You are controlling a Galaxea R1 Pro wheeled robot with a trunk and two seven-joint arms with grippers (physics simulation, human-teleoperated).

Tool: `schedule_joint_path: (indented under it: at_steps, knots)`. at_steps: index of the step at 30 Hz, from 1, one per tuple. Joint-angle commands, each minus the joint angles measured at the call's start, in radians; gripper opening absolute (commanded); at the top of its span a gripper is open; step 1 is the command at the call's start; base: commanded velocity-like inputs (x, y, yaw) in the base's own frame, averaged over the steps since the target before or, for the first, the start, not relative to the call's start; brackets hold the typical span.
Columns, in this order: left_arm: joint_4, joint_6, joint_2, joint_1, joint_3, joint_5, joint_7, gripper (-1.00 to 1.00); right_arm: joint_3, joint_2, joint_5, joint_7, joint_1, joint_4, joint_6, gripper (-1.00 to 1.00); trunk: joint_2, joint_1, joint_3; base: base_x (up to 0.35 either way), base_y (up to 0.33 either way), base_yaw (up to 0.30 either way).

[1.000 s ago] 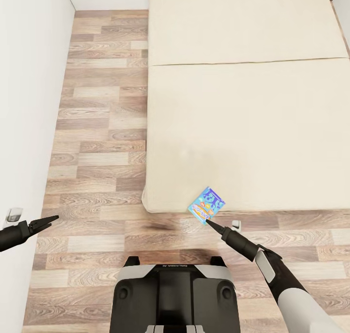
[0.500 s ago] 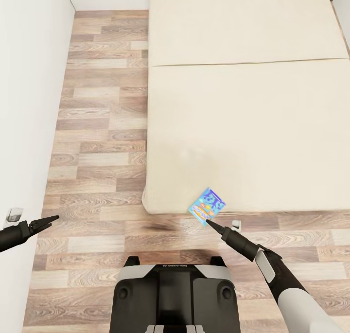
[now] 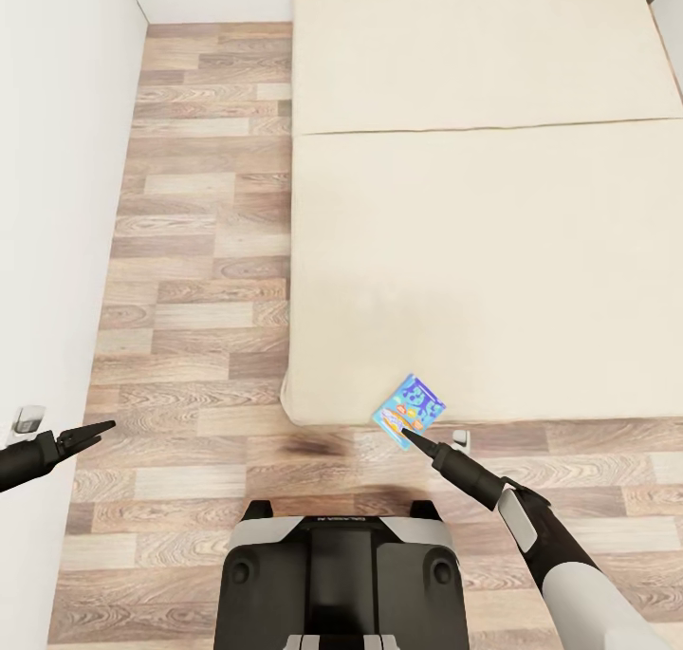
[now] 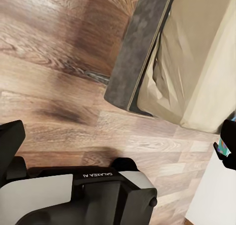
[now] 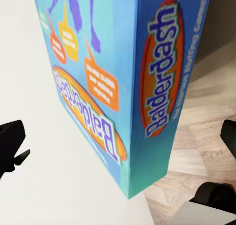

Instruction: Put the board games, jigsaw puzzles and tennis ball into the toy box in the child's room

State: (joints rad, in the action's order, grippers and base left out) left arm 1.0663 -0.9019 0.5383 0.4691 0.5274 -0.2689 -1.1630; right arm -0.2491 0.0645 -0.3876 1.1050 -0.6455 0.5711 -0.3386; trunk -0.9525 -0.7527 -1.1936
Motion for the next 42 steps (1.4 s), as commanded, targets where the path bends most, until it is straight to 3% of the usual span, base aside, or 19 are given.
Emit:
schedule_joint_path:
  at_steps: [1, 19, 20, 42]
  knots:
    - [0.000, -0.006, 0.000, 0.000, 0.000, -0.003, -0.001, 1.00, -0.001, 0.000, -0.005, 0.003, 0.000, 0.000, -0.010, 1.00, -0.001, 0.000, 0.000, 0.007, 0.005, 0.000]
    - [0.000, -0.006, 0.000, 0.000, 0.000, -0.003, -0.001, 1.00, -0.001, 0.000, -0.005, 0.003, 0.000, 0.000, -0.009, 1.00, -0.001, 0.000, 0.000, 0.001, 0.001, 0.000]
    - [0.000, -0.006, 0.000, 0.000, 0.000, -0.003, -0.001, 1.00, -0.001, 0.000, -0.005, 0.003, 0.000, 0.000, -0.009, -1.00, -0.001, 0.000, 0.000, 0.000, 0.000, 0.000]
    - [0.001, -0.007, 0.001, 0.000, 0.001, -0.004, -0.001, 1.00, -0.002, 0.000, -0.005, 0.003, 0.000, 0.001, -0.010, -1.00, -0.001, 0.000, 0.000, 0.000, 0.000, 0.000]
